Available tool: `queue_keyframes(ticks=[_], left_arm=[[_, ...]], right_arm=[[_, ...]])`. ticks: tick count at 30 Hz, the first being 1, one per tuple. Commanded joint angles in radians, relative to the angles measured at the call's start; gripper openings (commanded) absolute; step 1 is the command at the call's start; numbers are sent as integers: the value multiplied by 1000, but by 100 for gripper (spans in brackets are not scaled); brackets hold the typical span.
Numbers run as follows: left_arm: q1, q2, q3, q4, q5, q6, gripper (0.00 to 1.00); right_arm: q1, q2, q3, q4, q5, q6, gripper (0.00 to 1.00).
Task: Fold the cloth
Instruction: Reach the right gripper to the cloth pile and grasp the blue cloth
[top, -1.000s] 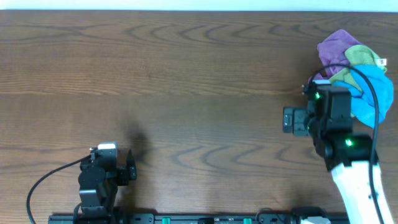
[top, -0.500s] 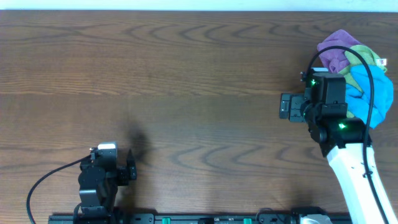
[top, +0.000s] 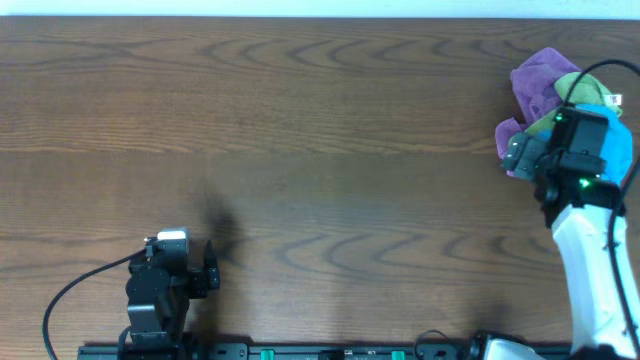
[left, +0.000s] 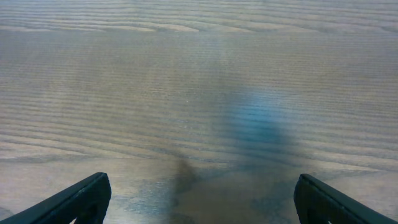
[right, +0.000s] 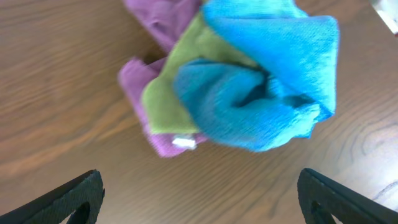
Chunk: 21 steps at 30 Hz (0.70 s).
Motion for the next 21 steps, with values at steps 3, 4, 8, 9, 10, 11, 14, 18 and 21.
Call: queue_keyframes(ticks=[3,4,8,9,10,11,14,18,21], left_arm=[[-3,-7,-7,1,-18,-3,95],[-3,-7,-7,1,-18,-3,95],[-3,-7,-7,1,-18,-3,95],[-3,-7,-7,1,-18,-4,95],[-3,-7,-7,1,-18,-3,95],[-3,-7,-7,1,-18,-3,95],[-3,-7,-7,1,-18,-3,95],[-3,-7,-7,1,-18,-3,95],[-3,-7,-7,1,-18,-3,95]], right_arm=[[-86,68,20,103,53,-100,99],[-97,79,20,125,67,-113,99],[-147,124,20,208,78,-155,99],[-160,136,20,225,79,-159,99],[-171,147,20,238,79,-165,99],[-184,159,20,252,79,-171,99],[-219,189,20,286,79,-182,99],[-257,217,20,328,74,-182,99],[-273,233,20,352,48,-182,99]])
